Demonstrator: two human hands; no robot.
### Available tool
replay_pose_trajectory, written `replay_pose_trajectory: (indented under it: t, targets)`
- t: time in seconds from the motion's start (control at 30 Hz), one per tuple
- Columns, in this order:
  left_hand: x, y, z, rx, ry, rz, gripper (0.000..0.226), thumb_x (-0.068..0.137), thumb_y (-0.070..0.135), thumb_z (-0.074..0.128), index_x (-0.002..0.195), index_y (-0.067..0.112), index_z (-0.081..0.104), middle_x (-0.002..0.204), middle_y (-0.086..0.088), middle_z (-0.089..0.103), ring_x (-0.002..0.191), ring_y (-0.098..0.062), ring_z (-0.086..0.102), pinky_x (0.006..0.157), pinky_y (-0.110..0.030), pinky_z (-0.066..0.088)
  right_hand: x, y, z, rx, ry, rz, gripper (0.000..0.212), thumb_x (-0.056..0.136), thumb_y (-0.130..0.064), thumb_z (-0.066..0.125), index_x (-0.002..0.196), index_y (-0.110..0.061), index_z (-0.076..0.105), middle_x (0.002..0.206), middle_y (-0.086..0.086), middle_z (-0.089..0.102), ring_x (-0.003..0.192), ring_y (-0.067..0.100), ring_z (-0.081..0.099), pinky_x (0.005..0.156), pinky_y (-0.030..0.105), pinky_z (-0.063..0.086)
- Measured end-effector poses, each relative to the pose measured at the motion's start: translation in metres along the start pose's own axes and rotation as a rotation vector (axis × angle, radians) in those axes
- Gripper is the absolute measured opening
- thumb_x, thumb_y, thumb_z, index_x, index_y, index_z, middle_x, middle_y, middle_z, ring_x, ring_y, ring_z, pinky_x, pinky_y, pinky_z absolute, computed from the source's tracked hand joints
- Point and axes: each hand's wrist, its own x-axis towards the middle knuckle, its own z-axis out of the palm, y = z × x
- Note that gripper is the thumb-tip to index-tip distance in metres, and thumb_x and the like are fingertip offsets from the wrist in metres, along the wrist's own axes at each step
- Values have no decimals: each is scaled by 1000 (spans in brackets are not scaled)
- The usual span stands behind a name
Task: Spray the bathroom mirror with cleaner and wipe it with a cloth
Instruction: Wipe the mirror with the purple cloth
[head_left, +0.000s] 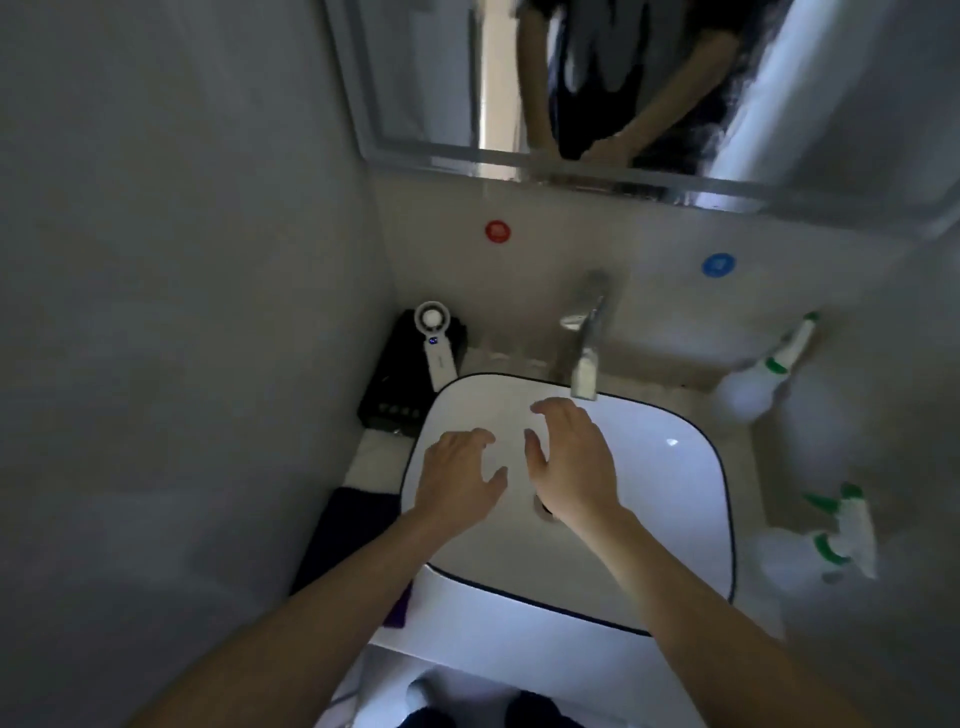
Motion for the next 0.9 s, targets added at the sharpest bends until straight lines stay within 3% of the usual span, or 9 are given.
replay_pose_trajectory:
  t: [0.23,0.33,0.43,0.5,0.63,0.8,0.9]
  targets:
    - [-71,-113,-48,-107,53,-309,48,94,32,67,136,12,55,134,-8,60,124,-26,53,101,-36,45,9,-89,95,168,-265,-162,31,98,-16,59,126,-5,61,122,13,64,109,32,61,87,44,53]
    - [-101,-149,-53,-135,-37,-442,51,94,28,68,139,12,51,140,-6,55,122,-22,55,94,-24,40,-5,-121,133,273,-368,-146,27,98,-13,56,124,-4,60,123,14,61,110,32,60,83,44,54]
    - [-124,-174,-51,-107,-158,-528,52,90,26,71,136,11,51,139,-9,48,114,-20,53,94,-27,43,-29,-141,166,331,-475,-134,20,98,-11,53,114,-4,61,116,14,61,100,33,62,77,42,53]
    - [-137,-184,-47,-90,-233,-566,49,90,26,70,132,9,51,138,-10,46,114,-22,52,98,-31,45,-47,-145,186,299,-584,-91,23,97,-11,51,118,-4,59,120,14,58,105,32,60,82,40,50]
    - [-150,-193,-34,-81,-292,-575,52,92,24,68,139,10,50,146,-11,44,122,-29,56,103,-35,46,-72,-129,213,3,-826,71,42,90,-20,61,126,-5,45,132,14,46,116,31,54,84,37,49]
    - [-145,-192,-16,-62,-340,-557,57,94,22,65,147,11,45,158,-9,34,139,-27,45,108,-30,39,-88,-94,232,-50,-924,301,42,95,-29,59,123,0,50,115,15,66,105,32,67,72,32,48]
    - [-145,-190,-7,-91,-391,-576,60,96,23,64,150,11,42,161,-9,29,143,-25,40,111,-27,34,-99,-86,238,-80,-895,357,51,98,-34,55,132,3,45,120,16,65,108,32,66,76,32,48]
